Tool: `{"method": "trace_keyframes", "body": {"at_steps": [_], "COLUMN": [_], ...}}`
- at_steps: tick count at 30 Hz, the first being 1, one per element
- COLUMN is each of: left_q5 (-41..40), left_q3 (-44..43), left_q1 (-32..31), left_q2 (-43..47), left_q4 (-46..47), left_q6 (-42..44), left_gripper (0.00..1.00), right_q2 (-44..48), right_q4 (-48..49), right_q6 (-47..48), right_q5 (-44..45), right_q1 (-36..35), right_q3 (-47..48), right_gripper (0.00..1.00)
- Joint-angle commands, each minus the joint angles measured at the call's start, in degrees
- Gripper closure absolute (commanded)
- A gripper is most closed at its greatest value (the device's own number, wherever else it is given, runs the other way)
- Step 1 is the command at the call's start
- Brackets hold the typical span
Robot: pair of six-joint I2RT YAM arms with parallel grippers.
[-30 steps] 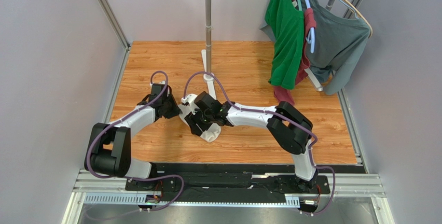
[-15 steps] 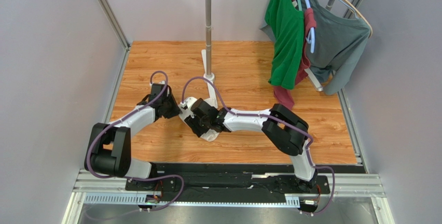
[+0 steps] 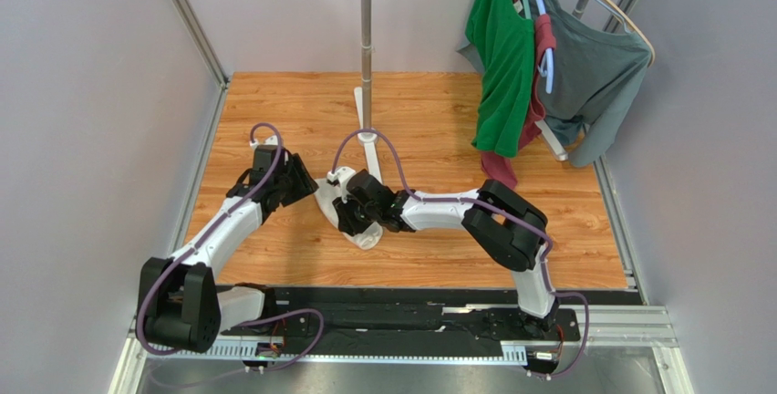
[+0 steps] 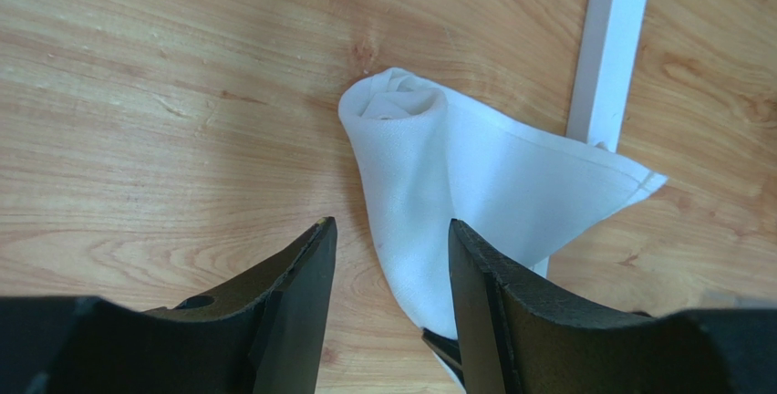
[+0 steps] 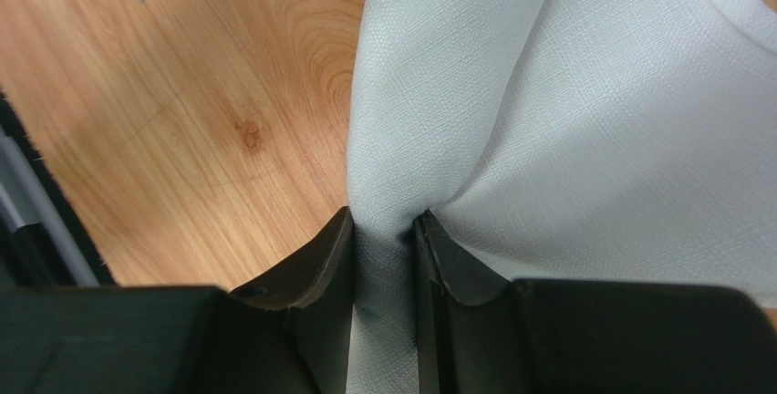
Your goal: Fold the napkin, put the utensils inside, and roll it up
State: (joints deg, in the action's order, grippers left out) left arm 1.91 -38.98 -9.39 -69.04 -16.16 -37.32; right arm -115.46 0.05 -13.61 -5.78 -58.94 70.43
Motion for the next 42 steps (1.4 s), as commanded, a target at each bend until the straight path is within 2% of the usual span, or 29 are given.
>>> {"method": "trace_keyframes", "body": {"at_steps": [1, 6, 14, 30, 33, 38, 41, 42], "left_q5": [-1.30, 0.89, 2.48, 3.01, 2.75, 1.17, 0.29, -0.06], "left_q3": [0.39, 3.21, 4.79, 5.58, 5.50, 3.92, 3.12, 3.12], "left_q1": [0.07, 0.07, 0.07, 0.07, 0.07, 0.07, 0.07, 0.07], "left_q2": [3.20, 3.29, 1.01, -4.61, -5.14, -6.28, -6.99, -7.25], "left_q4": [-0.89, 2.88, 6.14, 7.20, 7.02, 4.83, 3.77, 3.68], "left_q6": [-0.56, -0.56, -0.65, -1.79, -2.05, -1.18, -0.30, -0.12], "left_gripper": [0.43, 0.42, 0.42, 0.44, 0.47, 0.57, 0.60, 0.60], "right_q2": [-3.63, -5.30, -8.98, -13.12, -13.12, -11.73, -9.71, -9.18], "right_q4": [-4.02, -0.67, 1.44, 1.35, 1.35, 0.65, -2.33, -3.38], "right_q6": [-2.83, -4.59, -6.70, -9.68, -9.95, -10.04, -8.99, -8.11], "right_q5": [-13.45, -24.34, -33.67, -38.95, -39.48, -40.27, -39.84, -39.57], "right_q1": [2.59, 5.76, 10.59, 13.76, 14.03, 14.11, 14.11, 14.11], "right_q3": [-5.48, -5.83, -4.08, -0.91, -0.47, 0.05, 1.01, 1.37], "right_gripper": [0.77, 0.78, 0.81, 0.82, 0.82, 0.74, 0.65, 0.58]}}
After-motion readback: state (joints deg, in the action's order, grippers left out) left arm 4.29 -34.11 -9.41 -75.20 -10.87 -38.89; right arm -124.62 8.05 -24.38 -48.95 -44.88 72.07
